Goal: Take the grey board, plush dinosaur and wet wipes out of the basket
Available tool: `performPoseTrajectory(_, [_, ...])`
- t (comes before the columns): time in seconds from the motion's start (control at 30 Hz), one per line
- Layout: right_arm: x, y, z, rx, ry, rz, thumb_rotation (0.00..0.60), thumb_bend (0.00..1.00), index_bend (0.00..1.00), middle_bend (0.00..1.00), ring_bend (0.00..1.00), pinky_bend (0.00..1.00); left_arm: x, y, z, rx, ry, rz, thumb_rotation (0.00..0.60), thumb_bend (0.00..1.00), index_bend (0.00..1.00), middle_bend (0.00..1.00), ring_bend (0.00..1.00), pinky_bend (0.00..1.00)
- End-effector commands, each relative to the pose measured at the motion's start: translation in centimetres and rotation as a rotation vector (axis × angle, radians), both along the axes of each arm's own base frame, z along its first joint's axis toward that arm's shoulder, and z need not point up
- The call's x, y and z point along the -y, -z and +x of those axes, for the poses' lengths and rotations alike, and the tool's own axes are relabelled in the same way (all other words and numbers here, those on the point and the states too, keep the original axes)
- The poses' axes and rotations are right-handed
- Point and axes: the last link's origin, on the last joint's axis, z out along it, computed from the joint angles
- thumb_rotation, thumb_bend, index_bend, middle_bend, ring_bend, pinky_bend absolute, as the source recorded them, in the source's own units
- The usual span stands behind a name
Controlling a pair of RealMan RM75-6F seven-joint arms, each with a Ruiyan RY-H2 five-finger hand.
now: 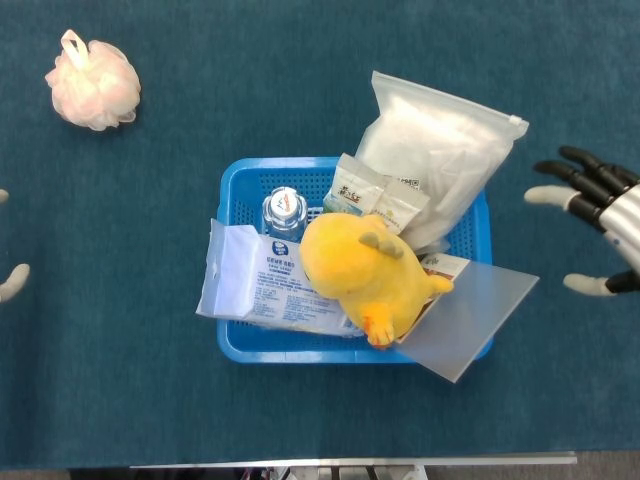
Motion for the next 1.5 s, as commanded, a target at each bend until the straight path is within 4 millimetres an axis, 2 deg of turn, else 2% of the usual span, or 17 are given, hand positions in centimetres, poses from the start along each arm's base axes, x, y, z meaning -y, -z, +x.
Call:
performPoseTrajectory(0.03, [-0.2, 0.5, 0.6, -0.023, -0.029, 0.027, 0.600, 0.00, 0.25, 0.14, 0.03, 0.25, 0.0, 0.1, 0.0, 0.000, 0.002, -0.001, 0.600, 0.19, 0.24, 0.24, 0.15, 0.39])
performPoseTrajectory(0.6, [-0.4, 3.9, 2.1, -0.049, -0.135, 0.118, 0.600, 0.00, 0.32, 0.15, 0.03, 0.25, 0.3, -0.1, -0.3, 0.007, -0.009, 0.007, 0.600, 0.19, 0.24, 0.24, 0.15, 0.39])
performPoseTrajectory(0.9, [0.0, 4.8, 2.1, -0.052, -0.138, 0.150, 0.600, 0.00, 0.34, 0.15, 0.03, 0.25, 0.4, -0.2, -0.4, 0.010, -0.013, 0.008, 0.600, 0.19, 0.24, 0.24, 0.15, 0.39])
performPoseTrajectory(1.27, [0.0, 4.9, 2.0, -0.033, -0.137, 0.141, 0.600, 0.23, 0.40, 0.16, 0.03, 0.25, 0.4, -0.1, -0.4, 0.012, -0.010, 0.005, 0.600, 0.19, 0.24, 0.24, 0.15, 0.39])
performPoseTrajectory(1.5, [0.2, 5.1, 1.8, -0.029, -0.132, 0.146, 0.600, 0.30, 0.47, 0.17, 0.03, 0.25, 0.5, -0.1, -0.4, 0.013, -0.013, 0.006, 0.600, 0.19, 0.24, 0.24, 0.15, 0.39])
